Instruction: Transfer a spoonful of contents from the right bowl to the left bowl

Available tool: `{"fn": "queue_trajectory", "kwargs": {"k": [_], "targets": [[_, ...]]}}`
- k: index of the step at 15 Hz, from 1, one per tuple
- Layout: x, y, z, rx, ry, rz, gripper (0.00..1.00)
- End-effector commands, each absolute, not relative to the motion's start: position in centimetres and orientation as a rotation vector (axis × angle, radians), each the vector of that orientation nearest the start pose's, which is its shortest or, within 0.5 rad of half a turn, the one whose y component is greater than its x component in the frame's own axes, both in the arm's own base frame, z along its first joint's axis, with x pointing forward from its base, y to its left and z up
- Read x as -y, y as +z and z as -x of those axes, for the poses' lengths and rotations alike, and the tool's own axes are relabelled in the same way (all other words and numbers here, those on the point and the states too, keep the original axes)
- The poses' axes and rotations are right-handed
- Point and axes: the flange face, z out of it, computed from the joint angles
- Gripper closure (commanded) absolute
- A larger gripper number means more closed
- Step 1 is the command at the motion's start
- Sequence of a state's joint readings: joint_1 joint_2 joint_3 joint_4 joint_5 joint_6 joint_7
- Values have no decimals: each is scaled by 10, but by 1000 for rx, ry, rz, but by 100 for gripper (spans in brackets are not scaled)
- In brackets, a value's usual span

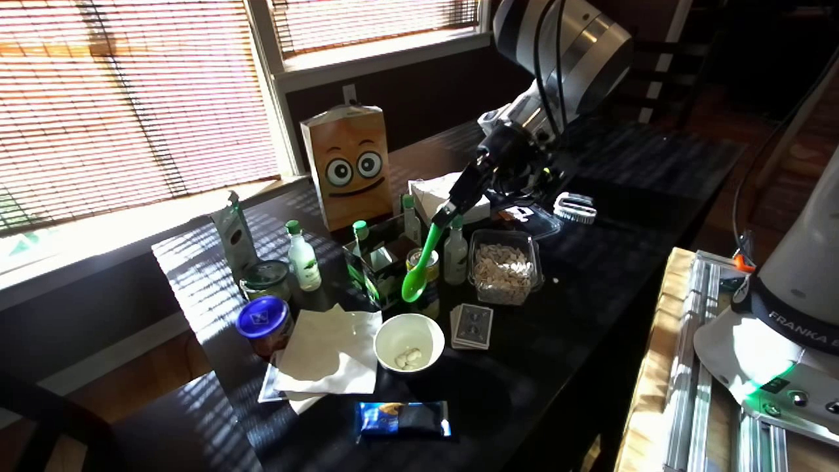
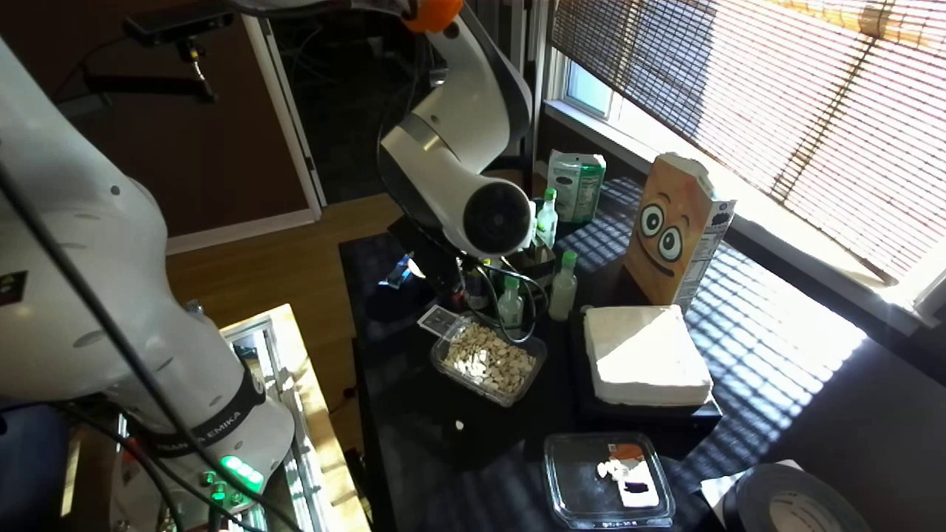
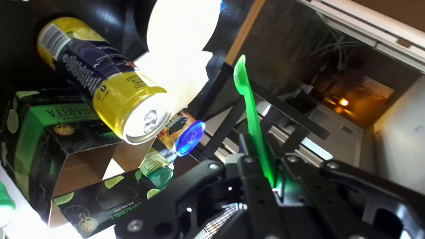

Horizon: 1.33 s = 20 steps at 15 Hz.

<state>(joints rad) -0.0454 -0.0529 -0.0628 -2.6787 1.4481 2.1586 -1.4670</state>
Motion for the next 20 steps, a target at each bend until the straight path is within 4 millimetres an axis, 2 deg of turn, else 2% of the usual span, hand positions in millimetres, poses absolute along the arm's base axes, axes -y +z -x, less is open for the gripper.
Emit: {"fn": "queue_trajectory", "kwargs": {"k": [1, 4, 8, 10, 11, 13, 14, 20], "targets": [[48, 253, -375, 103, -443, 2073, 97], [96, 253, -375, -6, -534, 2227, 97], [139, 245, -378, -37, -512, 2440, 97], [144, 244, -382, 20, -444, 2410, 97], [136, 245, -374, -6, -505, 2417, 89], [141, 246, -377, 10, -483, 2414, 89], [143, 240, -379, 72, -459, 2467, 97], [174, 223, -370, 94, -350, 2533, 97]]}}
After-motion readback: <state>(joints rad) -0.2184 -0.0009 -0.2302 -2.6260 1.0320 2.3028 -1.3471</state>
